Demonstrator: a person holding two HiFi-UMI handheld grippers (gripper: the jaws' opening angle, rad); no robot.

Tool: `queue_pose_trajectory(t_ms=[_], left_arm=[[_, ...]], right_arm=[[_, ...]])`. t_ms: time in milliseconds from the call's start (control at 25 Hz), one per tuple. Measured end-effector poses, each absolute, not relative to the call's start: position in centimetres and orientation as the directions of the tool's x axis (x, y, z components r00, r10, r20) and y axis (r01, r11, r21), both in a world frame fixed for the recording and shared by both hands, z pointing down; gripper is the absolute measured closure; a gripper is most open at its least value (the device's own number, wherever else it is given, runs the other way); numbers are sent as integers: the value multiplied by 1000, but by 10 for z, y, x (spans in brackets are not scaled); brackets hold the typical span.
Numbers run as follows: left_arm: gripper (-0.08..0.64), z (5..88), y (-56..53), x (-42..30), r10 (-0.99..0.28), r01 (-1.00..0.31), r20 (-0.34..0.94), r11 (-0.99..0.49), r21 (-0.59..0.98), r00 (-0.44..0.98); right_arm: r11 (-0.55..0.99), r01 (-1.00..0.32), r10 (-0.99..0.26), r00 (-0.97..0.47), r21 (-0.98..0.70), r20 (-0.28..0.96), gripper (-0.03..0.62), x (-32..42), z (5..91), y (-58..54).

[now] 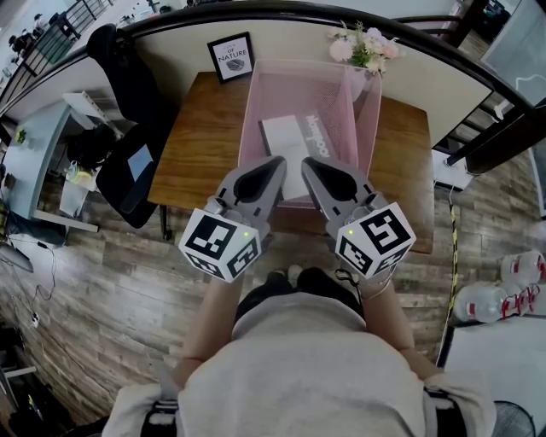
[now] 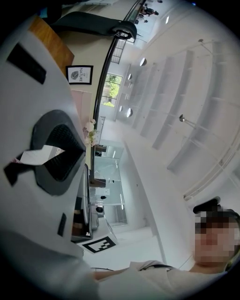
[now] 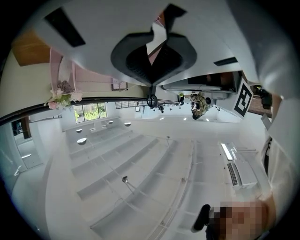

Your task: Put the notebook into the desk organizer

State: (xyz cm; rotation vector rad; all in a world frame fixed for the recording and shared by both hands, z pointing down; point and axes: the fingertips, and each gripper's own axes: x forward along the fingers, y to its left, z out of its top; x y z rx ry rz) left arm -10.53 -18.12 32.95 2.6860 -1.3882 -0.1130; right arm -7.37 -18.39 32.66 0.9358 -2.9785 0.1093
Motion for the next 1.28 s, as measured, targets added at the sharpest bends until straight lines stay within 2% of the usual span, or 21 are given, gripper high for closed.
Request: queue_pose_trajectory(t_ms=[560, 1280], left_arm=[[548, 339, -189, -108, -822, -807, -1, -560, 188, 570], [548, 342, -192, -103, -821, -810, 17, -558, 181, 570]], right_arm=[[796, -600, -598, -800, -79, 56, 581, -69, 335, -192], [797, -600, -596, -800, -71, 68, 581, -68, 337, -195]])
